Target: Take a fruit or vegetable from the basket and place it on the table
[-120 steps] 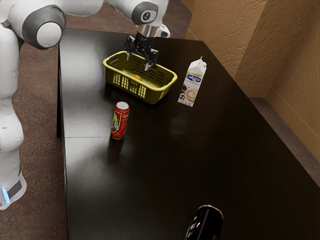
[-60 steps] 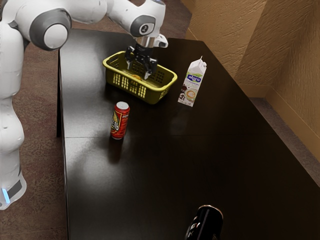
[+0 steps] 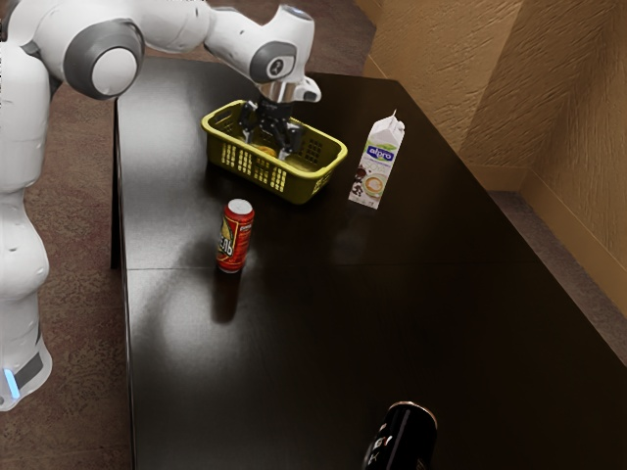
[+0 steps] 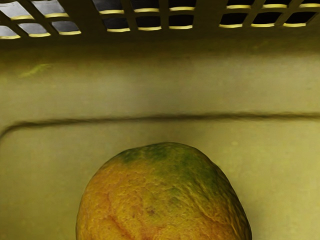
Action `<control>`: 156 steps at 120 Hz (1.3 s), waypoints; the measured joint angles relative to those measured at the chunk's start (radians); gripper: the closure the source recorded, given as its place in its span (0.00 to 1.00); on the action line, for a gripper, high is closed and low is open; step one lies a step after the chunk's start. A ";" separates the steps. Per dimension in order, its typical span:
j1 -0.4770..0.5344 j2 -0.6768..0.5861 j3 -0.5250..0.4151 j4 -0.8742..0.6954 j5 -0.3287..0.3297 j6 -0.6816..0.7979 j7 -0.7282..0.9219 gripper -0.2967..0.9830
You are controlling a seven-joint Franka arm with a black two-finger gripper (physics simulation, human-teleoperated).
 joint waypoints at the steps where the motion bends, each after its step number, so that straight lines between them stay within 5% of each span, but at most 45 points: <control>1: 0.000 0.001 0.000 0.000 -0.001 0.001 0.000 0.23; 52: 0.004 0.025 0.000 -0.005 -0.018 0.031 0.013 0.23; 75: 0.004 0.025 0.001 -0.013 -0.033 0.035 0.013 0.46; 134: -0.103 -0.093 -0.020 -0.011 0.005 0.033 0.003 0.51; 144: -0.127 -0.155 -0.077 -0.007 0.034 0.029 -0.001 0.50; 156: -0.027 -0.126 -0.292 0.100 0.078 0.026 -0.014 0.49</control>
